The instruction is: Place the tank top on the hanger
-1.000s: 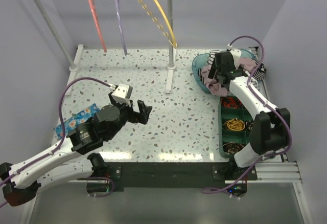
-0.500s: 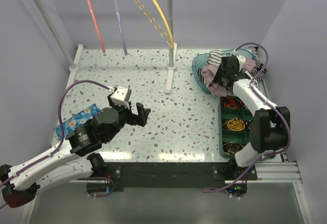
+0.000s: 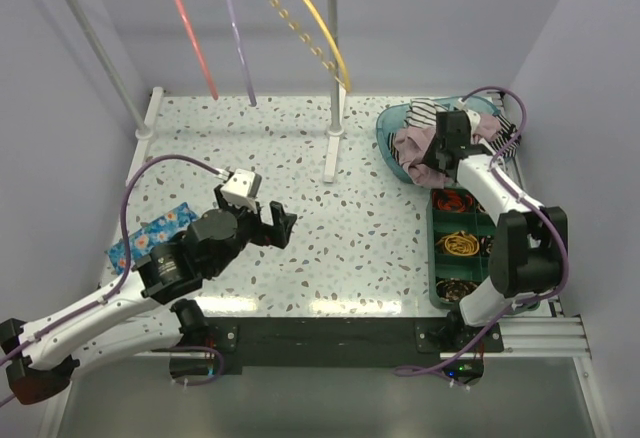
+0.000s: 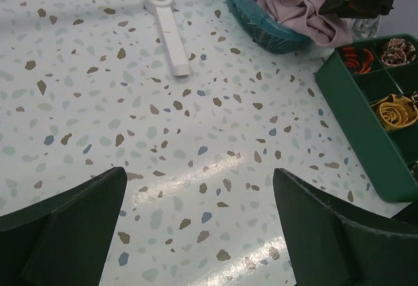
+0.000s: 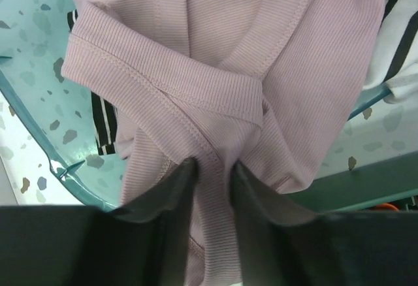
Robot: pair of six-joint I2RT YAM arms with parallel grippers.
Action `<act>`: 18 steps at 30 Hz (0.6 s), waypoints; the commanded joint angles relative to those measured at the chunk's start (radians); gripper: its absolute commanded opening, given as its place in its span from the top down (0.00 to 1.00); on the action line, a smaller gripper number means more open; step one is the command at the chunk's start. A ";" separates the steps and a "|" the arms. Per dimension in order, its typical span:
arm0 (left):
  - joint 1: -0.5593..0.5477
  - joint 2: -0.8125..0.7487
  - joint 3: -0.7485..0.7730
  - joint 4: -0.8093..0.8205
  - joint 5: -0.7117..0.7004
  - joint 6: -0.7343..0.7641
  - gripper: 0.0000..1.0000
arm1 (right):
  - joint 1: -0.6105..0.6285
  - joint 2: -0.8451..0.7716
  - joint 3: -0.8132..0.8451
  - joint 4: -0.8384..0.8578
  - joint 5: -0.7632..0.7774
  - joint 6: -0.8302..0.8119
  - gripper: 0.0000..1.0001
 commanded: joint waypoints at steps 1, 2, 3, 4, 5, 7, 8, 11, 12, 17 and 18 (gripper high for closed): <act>0.007 0.006 0.059 0.008 0.013 -0.019 0.00 | -0.008 0.008 0.043 0.014 -0.044 0.016 0.78; 0.006 0.009 0.065 0.006 0.013 -0.019 0.02 | -0.008 0.001 0.077 0.001 -0.044 0.016 0.88; 0.006 0.012 0.069 0.008 0.014 -0.014 0.02 | -0.008 -0.004 0.095 -0.018 -0.046 0.018 0.93; 0.007 0.015 0.082 0.009 0.014 -0.013 0.05 | -0.010 -0.010 0.117 -0.028 -0.053 0.019 0.97; 0.007 0.018 0.088 0.006 0.011 -0.011 0.07 | -0.010 -0.018 0.162 -0.037 -0.055 0.019 1.00; 0.006 0.026 0.109 0.003 0.003 -0.008 0.13 | -0.008 -0.035 0.218 -0.066 -0.060 0.021 1.00; 0.006 0.026 0.117 0.002 0.000 -0.008 0.15 | -0.010 -0.038 0.282 -0.078 -0.061 0.021 1.00; 0.007 0.038 0.141 -0.003 -0.023 -0.016 0.16 | -0.008 -0.042 0.417 -0.135 -0.070 0.022 1.00; 0.007 0.040 0.146 -0.001 -0.032 -0.017 0.16 | -0.010 -0.048 0.448 -0.152 -0.076 0.027 1.00; 0.007 0.055 0.178 0.003 -0.070 -0.022 0.14 | -0.010 -0.053 0.708 -0.206 -0.138 0.042 1.00; 0.007 0.061 0.183 -0.001 -0.076 -0.027 0.13 | -0.008 -0.052 0.750 -0.225 -0.148 0.042 1.00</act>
